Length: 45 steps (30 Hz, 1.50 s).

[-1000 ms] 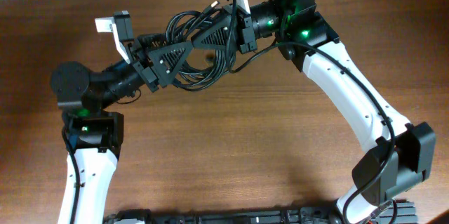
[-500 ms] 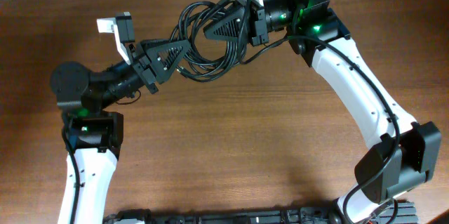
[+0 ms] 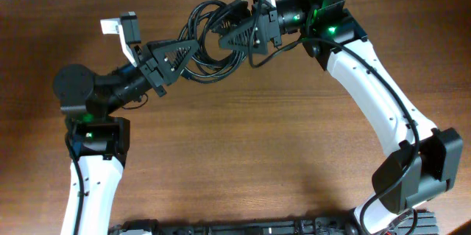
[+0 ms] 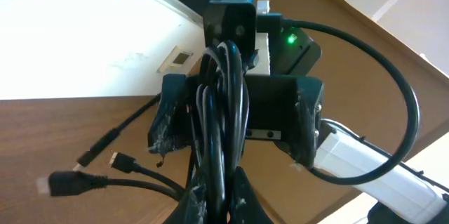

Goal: Untangle cables
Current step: 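Release the cables from the right gripper and pull it back rightward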

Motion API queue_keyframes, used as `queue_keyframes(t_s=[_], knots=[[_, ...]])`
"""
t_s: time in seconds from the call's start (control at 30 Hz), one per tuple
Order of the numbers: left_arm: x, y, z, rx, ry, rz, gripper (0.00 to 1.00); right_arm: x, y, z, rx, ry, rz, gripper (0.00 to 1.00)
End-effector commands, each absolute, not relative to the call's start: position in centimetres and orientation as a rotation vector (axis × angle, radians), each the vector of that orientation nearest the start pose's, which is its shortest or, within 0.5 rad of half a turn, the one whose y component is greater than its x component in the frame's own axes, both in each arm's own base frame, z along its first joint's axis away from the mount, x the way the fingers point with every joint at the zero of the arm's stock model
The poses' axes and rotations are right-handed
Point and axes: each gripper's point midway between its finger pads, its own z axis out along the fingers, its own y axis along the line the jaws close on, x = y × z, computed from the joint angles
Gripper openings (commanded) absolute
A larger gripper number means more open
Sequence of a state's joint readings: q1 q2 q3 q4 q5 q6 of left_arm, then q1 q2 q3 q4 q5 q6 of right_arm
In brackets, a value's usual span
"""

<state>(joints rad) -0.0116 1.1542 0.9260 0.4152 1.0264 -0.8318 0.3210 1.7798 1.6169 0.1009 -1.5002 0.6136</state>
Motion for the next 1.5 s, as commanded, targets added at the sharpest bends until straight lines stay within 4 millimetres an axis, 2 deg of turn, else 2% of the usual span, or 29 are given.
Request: queue_keyframes(t_s=[0.0, 0.1, 0.23, 0.33, 0.43, 0.67, 0.9, 1.07, 1.17, 1.33, 1.37, 1.4, 1.47], knots=[[33.2, -14.2, 39.5, 0.260, 1.580, -1.312, 0.00, 34.0, 28.5, 38.9, -1.040, 1.655, 1.842, 0.91], [34.4, -12.7, 38.8, 0.165, 1.610, -1.277, 0.00, 35.0, 28.1, 38.1, -0.940, 1.741, 1.854, 0.91], [36.4, -9.9, 36.3, -0.083, 1.705, -1.240, 0.00, 36.1, 28.0, 36.5, -0.778, 1.883, 1.860, 0.92], [36.6, -9.1, 36.5, -0.134, 1.697, -1.247, 0.00, 36.8, 28.0, 35.1, -0.655, 1.988, 1.840, 0.92], [36.7, -8.8, 36.7, -0.138, 1.684, -1.239, 0.00, 37.4, 27.9, 34.0, -0.563, 2.065, 1.813, 0.92], [37.1, -8.3, 36.7, -0.185, 1.677, -1.232, 0.00, 37.5, 27.7, 32.6, -0.469, 2.158, 1.800, 0.93], [37.1, -8.2, 36.7, -0.190, 1.676, -1.232, 0.00, 38.5, 26.5, 28.8, -0.258, 2.355, 1.626, 0.93], [37.2, -7.9, 36.7, -0.199, 1.673, -1.224, 0.00, 39.3, 25.5, 26.7, -0.147, 2.443, 1.477, 0.93], [37.3, -7.3, 36.7, -0.212, 1.673, -1.216, 0.00, 39.7, 25.2, 26.3, -0.123, 2.454, 1.434, 0.93], [37.4, -6.5, 36.7, -0.227, 1.667, -1.202, 0.00, 39.3, 25.2, 26.0, -0.114, 2.477, 1.441, 0.93], [37.4, -6.4, 36.7, -0.228, 1.667, -1.200, 0.00, 39.1, 25.2, 25.9, -0.105, 2.490, 1.442, 0.96], [37.5, -6.4, 36.7, -0.233, 1.665, -1.196, 0.00, 38.8, 25.1, 25.6, -0.093, 2.513, 1.448, 0.99], [37.5, -6.3, 36.7, -0.238, 1.663, -1.191, 0.00, 37.7, 25.0, 25.1, -0.065, 2.568, 1.474, 0.99]])
